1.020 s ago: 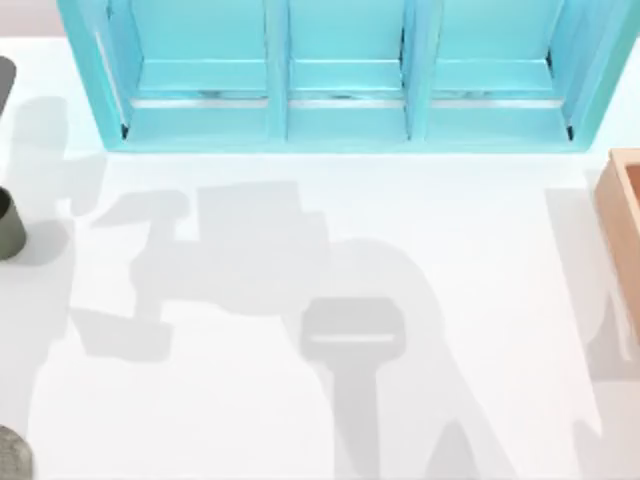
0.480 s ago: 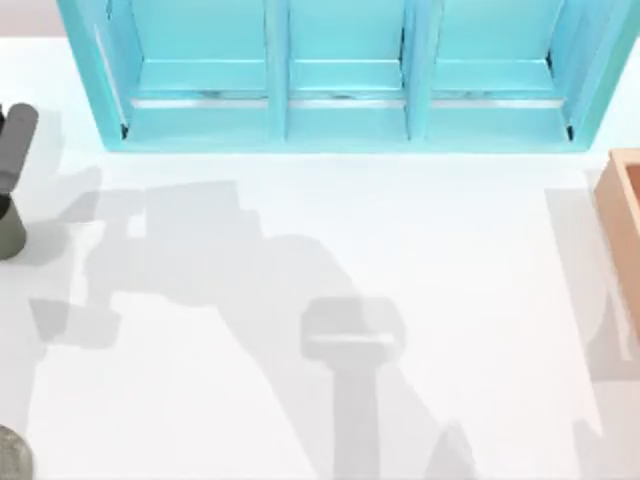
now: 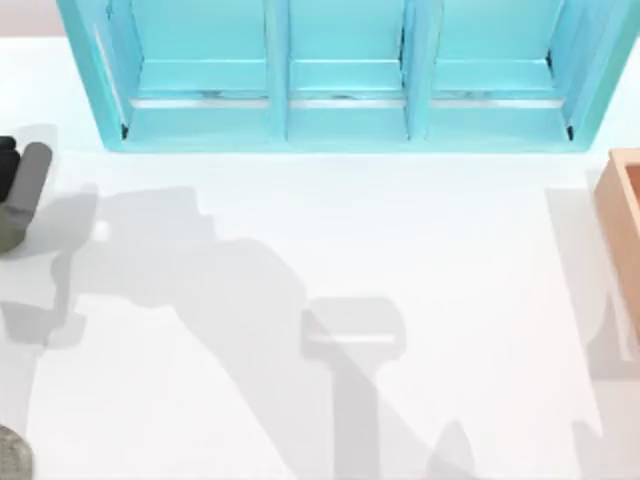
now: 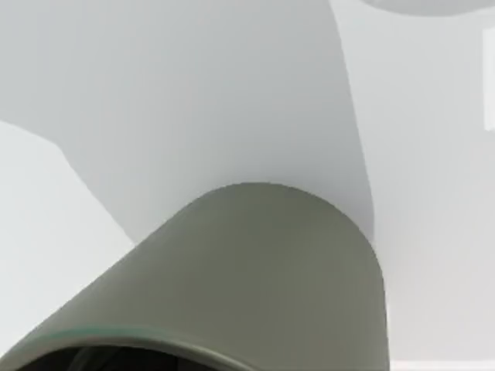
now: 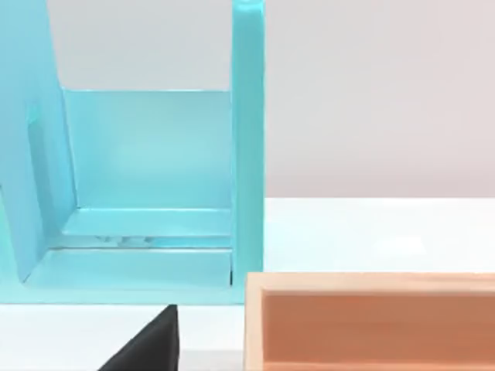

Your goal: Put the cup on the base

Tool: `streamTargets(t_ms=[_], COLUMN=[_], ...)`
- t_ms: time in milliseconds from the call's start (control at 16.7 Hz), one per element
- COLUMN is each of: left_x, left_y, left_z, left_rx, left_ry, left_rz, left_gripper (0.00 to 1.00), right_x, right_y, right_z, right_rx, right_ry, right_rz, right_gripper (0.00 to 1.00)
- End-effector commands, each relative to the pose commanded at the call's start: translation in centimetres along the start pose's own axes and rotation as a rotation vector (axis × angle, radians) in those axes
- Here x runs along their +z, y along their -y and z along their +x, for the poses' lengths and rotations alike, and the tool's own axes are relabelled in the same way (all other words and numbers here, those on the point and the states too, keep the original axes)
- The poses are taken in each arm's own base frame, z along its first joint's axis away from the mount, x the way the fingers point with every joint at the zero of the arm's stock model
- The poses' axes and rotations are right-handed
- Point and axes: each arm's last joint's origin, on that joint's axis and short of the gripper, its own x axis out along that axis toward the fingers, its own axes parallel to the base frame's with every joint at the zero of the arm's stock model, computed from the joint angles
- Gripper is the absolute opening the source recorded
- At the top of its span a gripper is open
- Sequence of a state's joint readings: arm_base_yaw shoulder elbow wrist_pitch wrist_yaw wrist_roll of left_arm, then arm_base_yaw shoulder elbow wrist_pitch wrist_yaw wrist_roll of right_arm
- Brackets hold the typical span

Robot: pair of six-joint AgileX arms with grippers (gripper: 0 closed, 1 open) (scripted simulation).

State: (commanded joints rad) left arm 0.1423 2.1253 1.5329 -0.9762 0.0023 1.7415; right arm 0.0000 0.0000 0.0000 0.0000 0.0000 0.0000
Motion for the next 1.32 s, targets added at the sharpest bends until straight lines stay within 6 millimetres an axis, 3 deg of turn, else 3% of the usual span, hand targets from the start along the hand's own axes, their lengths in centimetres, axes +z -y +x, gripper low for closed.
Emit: streamTargets(t_ms=[780,1320], left_x=[0.00,0.10], left_y=[0.00,0.00], left_z=[0.00,-0.03], left_rx=[0.000,0.000], left_ry=[0.000,0.000], left_rz=[0.000,0.003], left_gripper=[0.02,0.00], right_x=[0.00,0.00], right_y=[0.00,0.00], right_z=[0.00,0.00], right_rx=[0.000,0.000], right_ry=[0.000,0.000], right_rz=[0.000,0.000], right_gripper=[1.00,1.00])
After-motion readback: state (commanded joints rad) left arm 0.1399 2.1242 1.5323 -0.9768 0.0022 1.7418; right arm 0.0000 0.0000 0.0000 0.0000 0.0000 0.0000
